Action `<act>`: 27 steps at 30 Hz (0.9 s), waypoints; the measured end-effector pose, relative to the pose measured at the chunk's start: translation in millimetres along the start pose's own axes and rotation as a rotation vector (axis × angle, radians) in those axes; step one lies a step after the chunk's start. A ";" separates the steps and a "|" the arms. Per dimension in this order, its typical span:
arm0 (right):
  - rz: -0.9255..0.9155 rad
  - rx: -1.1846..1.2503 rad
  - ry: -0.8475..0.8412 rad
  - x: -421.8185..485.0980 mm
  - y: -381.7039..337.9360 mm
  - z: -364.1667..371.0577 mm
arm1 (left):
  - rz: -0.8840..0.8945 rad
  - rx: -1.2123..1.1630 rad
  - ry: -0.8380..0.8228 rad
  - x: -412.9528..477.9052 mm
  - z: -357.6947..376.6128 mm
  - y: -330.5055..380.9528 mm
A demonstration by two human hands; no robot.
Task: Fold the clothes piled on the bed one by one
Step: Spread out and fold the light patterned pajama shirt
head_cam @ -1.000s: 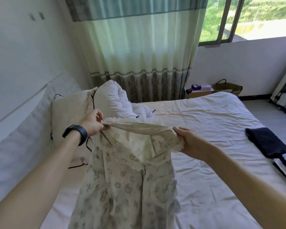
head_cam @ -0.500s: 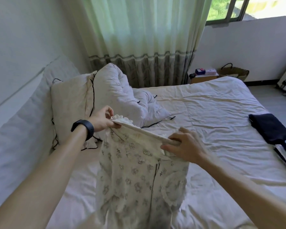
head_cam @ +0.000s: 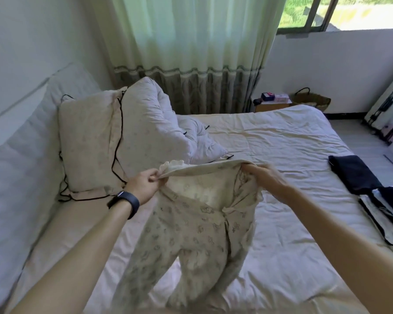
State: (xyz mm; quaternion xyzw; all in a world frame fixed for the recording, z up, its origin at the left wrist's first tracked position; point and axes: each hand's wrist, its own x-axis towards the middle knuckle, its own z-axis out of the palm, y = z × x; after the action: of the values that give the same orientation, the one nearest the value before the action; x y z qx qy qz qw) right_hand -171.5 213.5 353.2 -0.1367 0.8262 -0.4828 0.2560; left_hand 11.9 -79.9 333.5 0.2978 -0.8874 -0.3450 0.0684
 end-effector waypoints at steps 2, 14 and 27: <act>0.091 0.178 -0.017 -8.1 4.2 7.4 | -0.272 -0.516 -0.024 -10.5 16.5 -1.1; 0.121 0.001 0.160 -53.4 -0.3 45.7 | -0.447 -0.710 -0.435 -73.1 158.7 -39.5; 0.281 0.545 0.310 -124.0 30.7 -9.0 | 0.021 -0.323 -0.353 -61.4 206.7 -3.9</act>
State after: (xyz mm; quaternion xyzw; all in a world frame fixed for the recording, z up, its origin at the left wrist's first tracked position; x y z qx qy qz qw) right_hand -72.8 293.9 366.2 0.1267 0.7066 -0.6610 0.2185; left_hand -3.9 71.4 180.6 0.2089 -0.8219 -0.5287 -0.0375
